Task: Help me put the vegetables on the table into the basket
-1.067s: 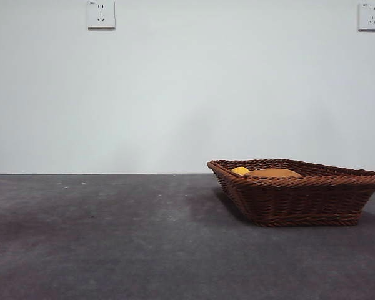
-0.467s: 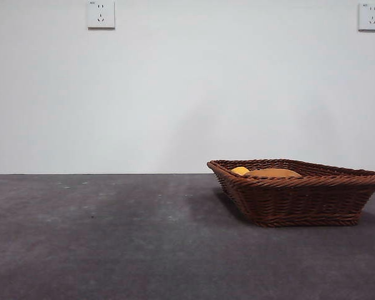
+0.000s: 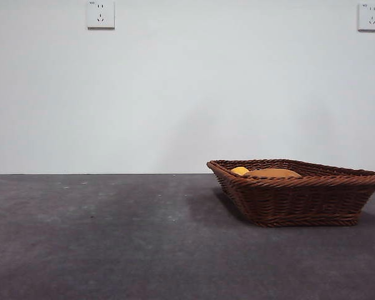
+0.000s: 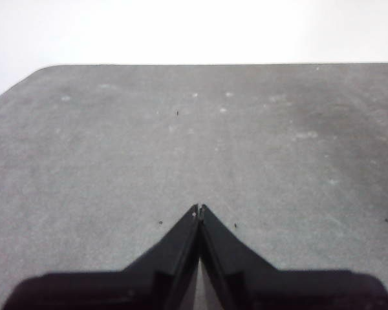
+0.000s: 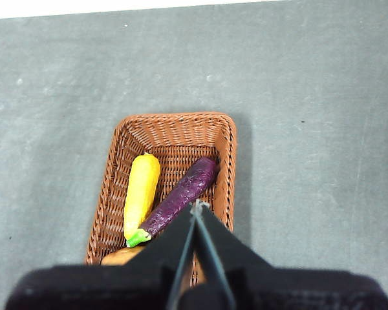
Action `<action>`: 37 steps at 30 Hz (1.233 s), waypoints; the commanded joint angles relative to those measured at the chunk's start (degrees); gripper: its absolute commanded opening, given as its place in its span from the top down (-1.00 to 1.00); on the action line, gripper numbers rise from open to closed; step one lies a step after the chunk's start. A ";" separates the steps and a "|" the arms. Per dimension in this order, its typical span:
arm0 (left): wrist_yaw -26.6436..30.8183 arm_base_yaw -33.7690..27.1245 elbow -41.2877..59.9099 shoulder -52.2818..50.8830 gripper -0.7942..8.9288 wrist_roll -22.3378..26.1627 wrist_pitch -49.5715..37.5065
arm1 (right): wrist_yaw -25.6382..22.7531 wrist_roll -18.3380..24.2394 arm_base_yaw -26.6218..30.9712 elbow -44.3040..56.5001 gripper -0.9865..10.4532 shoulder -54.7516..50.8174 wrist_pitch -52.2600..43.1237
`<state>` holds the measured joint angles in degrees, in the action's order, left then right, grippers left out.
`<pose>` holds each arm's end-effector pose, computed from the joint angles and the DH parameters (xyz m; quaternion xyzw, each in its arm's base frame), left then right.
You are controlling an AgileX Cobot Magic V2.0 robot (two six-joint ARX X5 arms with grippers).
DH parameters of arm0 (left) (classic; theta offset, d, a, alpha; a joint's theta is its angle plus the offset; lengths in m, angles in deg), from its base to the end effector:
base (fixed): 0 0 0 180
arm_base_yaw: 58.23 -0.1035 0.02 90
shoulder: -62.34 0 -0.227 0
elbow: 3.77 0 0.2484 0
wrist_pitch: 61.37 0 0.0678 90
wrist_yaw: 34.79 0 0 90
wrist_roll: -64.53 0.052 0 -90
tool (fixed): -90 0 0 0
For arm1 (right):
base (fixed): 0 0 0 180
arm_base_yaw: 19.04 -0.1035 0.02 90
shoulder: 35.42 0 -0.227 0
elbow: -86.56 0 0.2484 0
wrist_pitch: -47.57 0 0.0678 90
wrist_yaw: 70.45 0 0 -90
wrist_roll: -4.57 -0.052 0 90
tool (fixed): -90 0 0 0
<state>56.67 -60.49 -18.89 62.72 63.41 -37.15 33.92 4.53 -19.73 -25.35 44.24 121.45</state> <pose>0.1512 0.0073 0.1485 -0.0103 0.0823 0.0332 0.9960 0.2775 0.0162 0.3809 0.0426 0.3529 0.1224 0.9267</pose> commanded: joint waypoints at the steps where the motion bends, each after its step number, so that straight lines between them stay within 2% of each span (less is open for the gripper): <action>1: -0.39 -0.20 0.68 -0.17 0.84 -0.09 -0.63 | -0.11 -0.15 -0.04 0.13 0.83 0.24 -0.37; 18: -1.49 -0.17 0.68 3.13 0.84 -0.35 -0.70 | -0.09 -0.15 -0.04 0.20 0.83 0.37 -0.50; 20: -1.51 -0.17 0.68 3.82 0.84 -0.35 -0.70 | -1.20 -0.15 0.02 0.35 0.83 0.39 -0.46; 22: -1.49 -0.17 0.68 4.42 0.84 -0.35 -0.70 | -5.35 -0.15 0.17 1.95 0.83 -1.97 -0.98; 24: -1.49 -0.17 0.68 4.72 0.84 -0.35 -0.70 | -6.82 0.68 0.15 8.04 0.83 -7.48 -5.88; 26: -1.49 -0.17 0.68 4.96 0.84 -0.35 -0.70 | -6.93 5.20 0.17 17.44 0.83 -15.06 -14.58; 28: -1.51 -0.17 0.68 5.31 0.84 -0.35 -0.68 | -7.13 5.42 0.31 28.17 0.83 -22.62 -24.48; 30: -1.49 -0.17 0.68 5.40 0.84 -0.35 -0.68 | -9.49 5.40 0.39 38.95 0.83 -29.86 -31.98; 33: -1.49 -0.17 0.68 5.40 0.84 -0.35 -0.68 | -10.95 5.70 0.39 54.84 0.83 -40.85 -38.34; 37: -1.49 -0.17 0.68 5.40 0.84 -0.35 -0.68 | -10.95 5.64 0.39 69.16 0.83 -51.58 -45.68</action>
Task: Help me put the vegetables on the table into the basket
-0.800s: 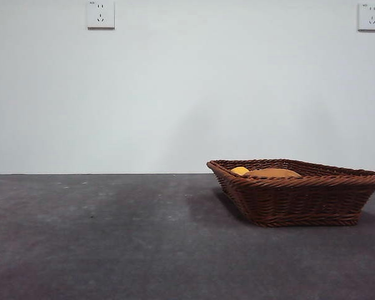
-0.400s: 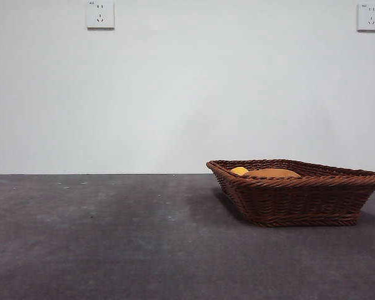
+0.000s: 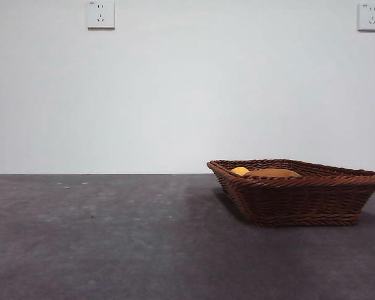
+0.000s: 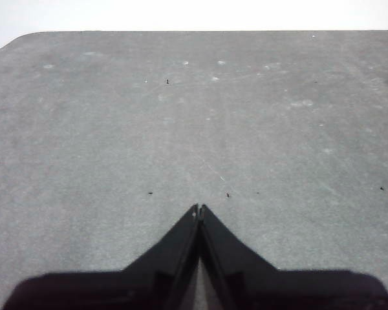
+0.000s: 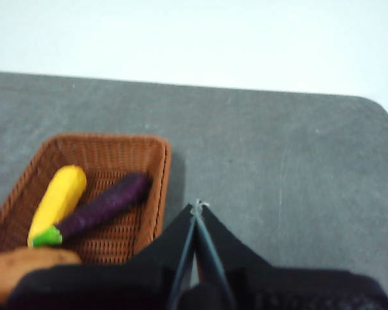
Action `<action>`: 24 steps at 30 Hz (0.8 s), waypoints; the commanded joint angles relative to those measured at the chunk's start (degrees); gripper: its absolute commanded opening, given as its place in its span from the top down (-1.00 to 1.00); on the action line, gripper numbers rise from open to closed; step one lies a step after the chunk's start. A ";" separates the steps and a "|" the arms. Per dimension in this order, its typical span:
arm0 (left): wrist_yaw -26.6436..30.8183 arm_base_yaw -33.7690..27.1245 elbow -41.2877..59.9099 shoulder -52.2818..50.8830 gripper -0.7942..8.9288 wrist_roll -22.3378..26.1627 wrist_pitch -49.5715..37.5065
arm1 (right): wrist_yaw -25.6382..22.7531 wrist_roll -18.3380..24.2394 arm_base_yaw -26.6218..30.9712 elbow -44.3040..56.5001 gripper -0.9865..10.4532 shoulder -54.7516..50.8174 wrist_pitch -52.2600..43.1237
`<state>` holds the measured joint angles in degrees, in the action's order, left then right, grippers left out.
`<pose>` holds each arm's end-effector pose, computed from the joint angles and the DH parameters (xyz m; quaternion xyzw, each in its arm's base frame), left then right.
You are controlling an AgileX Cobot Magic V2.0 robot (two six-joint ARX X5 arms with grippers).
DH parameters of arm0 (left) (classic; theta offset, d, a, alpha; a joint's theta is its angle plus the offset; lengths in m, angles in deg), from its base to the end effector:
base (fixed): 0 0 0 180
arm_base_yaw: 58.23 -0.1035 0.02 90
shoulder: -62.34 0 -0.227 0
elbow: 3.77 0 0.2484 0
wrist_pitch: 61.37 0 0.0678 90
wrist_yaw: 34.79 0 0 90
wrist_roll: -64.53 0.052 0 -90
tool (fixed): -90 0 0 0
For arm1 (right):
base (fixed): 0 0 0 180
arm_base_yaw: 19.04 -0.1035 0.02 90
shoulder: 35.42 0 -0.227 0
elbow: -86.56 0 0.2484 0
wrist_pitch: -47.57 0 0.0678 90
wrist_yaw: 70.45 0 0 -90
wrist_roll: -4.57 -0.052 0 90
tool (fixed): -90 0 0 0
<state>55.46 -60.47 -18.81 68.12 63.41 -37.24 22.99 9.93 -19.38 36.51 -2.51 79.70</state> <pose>0.1550 0.0063 0.1356 -0.0119 0.1292 0.0228 0.9913 0.1824 0.0042 0.2691 -0.0428 0.1287 0.0388 0.9900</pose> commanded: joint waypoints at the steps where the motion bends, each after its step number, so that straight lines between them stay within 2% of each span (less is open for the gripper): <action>1: -0.31 -0.20 0.59 0.00 0.84 -0.35 -0.59 | -0.07 0.28 0.04 10.80 0.83 -7.65 -6.34; 5: -0.28 -0.20 0.59 0.00 0.84 -0.35 -0.59 | 0.00 0.83 0.04 21.77 0.83 -17.11 -14.67; 9: -0.31 -0.20 0.59 0.00 0.84 -0.35 -0.59 | -0.02 0.70 0.04 28.30 0.83 -24.55 -15.43; 17: -0.28 -0.20 0.59 0.00 0.84 -0.35 -0.59 | -0.04 0.70 0.04 33.29 0.83 -32.37 -15.15; 24: -0.31 -0.20 0.59 0.00 0.84 -0.35 -0.59 | -0.04 0.72 0.04 35.28 0.83 -32.46 -13.22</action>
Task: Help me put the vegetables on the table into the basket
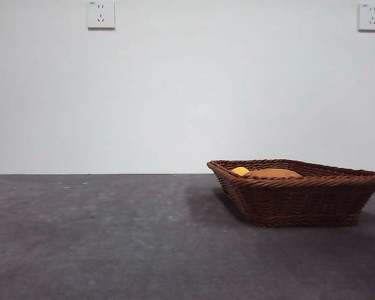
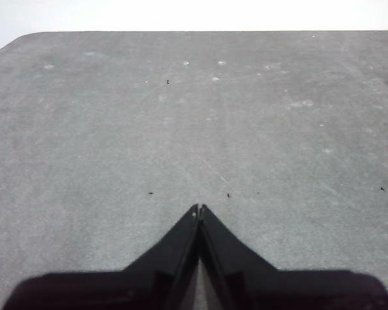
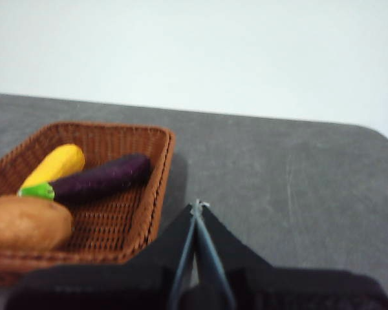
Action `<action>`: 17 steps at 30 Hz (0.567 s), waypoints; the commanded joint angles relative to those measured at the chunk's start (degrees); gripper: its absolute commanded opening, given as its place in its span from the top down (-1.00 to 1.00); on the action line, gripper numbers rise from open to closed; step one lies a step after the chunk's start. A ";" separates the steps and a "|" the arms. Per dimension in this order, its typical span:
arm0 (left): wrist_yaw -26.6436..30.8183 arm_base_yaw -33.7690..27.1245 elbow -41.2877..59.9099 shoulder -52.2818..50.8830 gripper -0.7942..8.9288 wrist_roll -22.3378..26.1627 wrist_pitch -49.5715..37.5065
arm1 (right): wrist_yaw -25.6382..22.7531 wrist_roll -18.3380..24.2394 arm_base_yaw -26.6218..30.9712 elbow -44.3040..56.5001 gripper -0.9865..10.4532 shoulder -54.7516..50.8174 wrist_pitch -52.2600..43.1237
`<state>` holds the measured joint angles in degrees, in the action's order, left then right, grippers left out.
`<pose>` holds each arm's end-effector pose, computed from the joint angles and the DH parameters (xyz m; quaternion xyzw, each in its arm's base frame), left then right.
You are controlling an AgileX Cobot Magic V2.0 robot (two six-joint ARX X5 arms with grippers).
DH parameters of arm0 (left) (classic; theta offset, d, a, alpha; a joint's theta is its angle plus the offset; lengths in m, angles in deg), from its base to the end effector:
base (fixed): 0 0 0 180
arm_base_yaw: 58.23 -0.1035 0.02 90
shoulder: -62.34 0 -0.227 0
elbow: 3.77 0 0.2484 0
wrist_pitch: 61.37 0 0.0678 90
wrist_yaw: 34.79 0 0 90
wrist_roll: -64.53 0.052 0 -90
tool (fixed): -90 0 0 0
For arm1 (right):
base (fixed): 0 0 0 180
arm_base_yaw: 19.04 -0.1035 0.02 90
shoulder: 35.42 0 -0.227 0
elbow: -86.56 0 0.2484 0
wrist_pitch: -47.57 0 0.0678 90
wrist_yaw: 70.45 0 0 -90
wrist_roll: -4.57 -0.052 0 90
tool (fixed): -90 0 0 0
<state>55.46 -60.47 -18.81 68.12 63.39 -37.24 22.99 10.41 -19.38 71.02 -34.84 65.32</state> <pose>0.1550 0.0063 0.1356 -0.0121 0.1292 0.0228 0.9913 0.1525 0.0040 0.1641 -0.0502 0.0226 0.0342 0.9979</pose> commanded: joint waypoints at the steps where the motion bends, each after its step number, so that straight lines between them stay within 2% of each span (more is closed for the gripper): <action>1: -0.31 -0.20 0.59 0.00 0.84 -0.33 -0.59 | -0.04 0.24 0.04 0.76 0.83 -0.13 1.95; 6: -0.31 -0.20 0.59 0.00 0.84 -0.33 -0.59 | -0.28 0.44 0.04 0.76 0.83 -0.13 3.13; 17: -0.31 -0.20 0.59 0.00 0.84 -0.33 -0.59 | -4.24 0.37 0.04 0.76 0.83 -0.13 4.20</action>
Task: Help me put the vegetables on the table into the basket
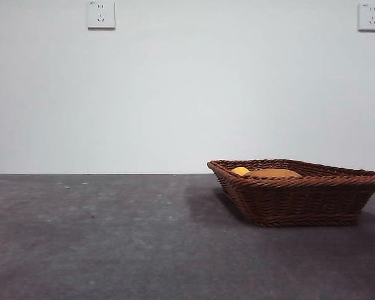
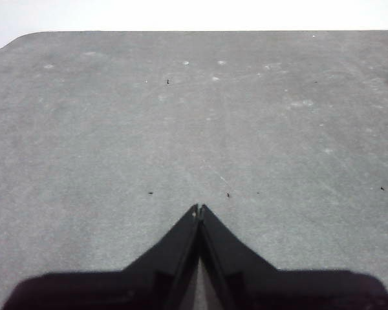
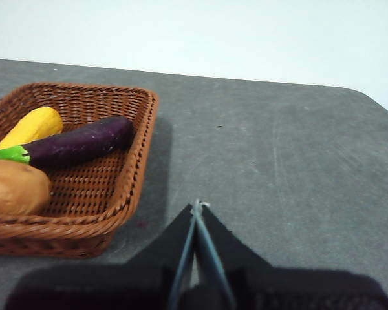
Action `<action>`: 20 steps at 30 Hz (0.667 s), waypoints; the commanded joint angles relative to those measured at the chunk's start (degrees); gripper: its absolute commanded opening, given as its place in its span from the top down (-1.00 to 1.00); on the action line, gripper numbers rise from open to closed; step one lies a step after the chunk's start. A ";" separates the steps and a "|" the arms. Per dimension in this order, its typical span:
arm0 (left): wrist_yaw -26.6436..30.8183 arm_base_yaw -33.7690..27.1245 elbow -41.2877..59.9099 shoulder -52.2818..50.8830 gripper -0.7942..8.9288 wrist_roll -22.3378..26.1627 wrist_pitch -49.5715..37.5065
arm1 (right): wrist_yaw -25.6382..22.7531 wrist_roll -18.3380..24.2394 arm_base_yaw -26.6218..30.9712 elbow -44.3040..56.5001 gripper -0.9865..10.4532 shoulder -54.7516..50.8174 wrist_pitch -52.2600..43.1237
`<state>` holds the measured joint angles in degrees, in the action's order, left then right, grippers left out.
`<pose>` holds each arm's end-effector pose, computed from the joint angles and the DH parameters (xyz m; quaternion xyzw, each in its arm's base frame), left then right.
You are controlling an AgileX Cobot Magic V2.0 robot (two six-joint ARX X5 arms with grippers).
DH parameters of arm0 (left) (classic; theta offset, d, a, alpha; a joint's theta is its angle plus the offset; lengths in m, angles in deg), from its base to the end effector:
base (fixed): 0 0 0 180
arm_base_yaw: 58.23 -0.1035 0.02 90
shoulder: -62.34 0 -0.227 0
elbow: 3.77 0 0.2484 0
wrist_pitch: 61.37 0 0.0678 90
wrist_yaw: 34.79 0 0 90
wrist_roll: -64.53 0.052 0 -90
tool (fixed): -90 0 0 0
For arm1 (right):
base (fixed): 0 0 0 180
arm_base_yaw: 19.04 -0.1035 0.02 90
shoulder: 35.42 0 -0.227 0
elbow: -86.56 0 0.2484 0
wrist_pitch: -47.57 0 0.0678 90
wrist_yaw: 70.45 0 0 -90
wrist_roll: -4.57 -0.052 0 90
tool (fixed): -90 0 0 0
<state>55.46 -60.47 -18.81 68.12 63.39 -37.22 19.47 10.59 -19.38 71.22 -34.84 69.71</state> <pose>0.1550 0.0063 0.1355 -0.0121 0.1293 0.0228 0.9913 0.1520 0.0008 0.1537 -0.0526 0.0642 0.0056 0.9965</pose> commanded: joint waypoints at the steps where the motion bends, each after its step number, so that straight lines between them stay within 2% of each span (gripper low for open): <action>1: -0.31 -0.20 0.59 0.00 0.84 -0.33 -0.61 | -1.09 0.20 0.04 0.57 0.83 -0.13 -0.15; 5: -0.31 -0.20 0.59 0.00 0.84 -0.33 -0.61 | -2.58 0.20 0.04 0.57 0.83 -0.13 0.87; 20: -0.28 -0.20 0.59 0.00 0.84 -0.33 -0.61 | -2.51 0.20 0.04 0.57 0.83 -0.04 2.32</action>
<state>55.46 -60.47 -18.81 68.12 63.39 -37.22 17.00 10.59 -19.38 71.22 -34.84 72.27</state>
